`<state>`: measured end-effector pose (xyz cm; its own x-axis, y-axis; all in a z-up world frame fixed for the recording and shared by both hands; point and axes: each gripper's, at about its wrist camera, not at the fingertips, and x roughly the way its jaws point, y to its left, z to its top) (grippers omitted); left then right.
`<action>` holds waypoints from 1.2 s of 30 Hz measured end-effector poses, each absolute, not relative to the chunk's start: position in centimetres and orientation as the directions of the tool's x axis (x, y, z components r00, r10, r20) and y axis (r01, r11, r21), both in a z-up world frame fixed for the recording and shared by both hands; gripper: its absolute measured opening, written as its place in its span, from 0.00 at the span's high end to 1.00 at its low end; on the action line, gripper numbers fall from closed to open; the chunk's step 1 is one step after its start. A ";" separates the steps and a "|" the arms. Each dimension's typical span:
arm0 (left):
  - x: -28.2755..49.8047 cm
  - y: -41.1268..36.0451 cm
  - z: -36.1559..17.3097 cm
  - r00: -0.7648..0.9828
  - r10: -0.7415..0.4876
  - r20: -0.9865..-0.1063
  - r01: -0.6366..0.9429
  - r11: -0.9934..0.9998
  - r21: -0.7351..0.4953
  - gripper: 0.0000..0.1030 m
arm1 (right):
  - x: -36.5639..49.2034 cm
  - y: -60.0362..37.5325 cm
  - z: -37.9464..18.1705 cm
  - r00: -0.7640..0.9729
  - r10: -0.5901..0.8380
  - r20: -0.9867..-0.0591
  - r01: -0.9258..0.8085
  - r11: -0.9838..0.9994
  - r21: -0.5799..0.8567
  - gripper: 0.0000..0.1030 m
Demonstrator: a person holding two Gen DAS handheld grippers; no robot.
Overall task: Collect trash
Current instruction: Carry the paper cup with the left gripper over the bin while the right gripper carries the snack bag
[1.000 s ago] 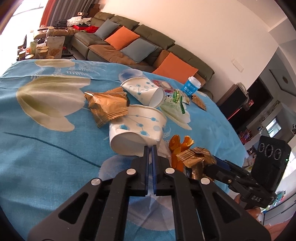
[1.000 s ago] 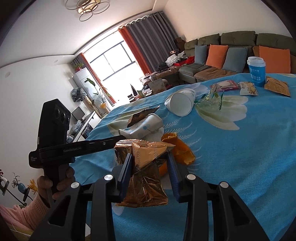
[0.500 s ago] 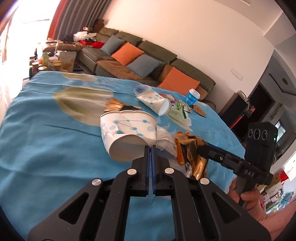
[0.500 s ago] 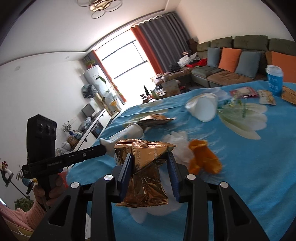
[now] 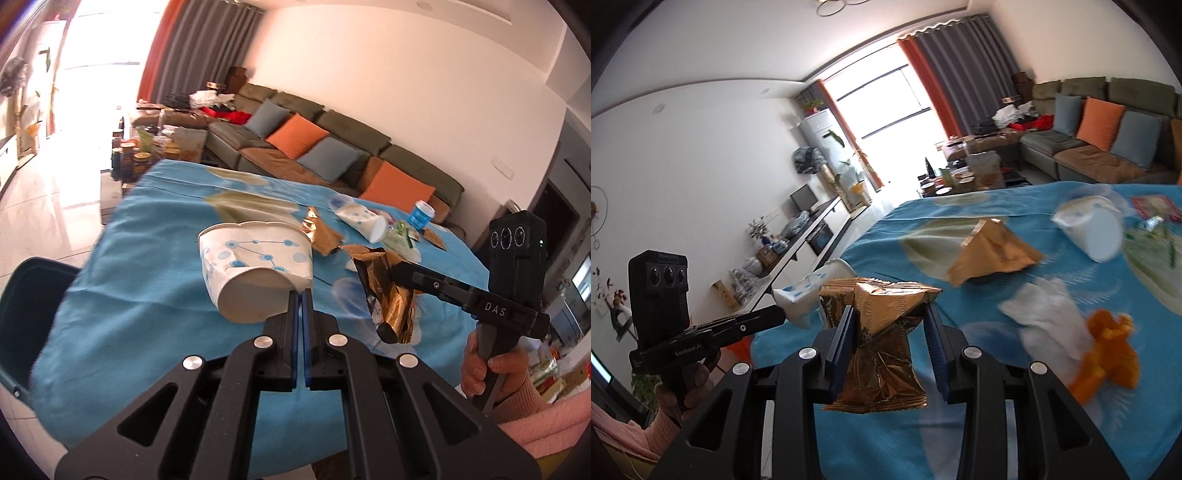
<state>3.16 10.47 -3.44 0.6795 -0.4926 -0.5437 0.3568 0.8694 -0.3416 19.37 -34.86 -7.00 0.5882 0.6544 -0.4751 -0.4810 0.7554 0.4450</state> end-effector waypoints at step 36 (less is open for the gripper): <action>-2.5 26.3 -0.8 0.827 -0.197 -0.526 0.032 0.951 -0.307 0.98 | 25.1 -19.1 -6.1 0.349 0.792 -0.501 -0.675 0.583 0.452 0.65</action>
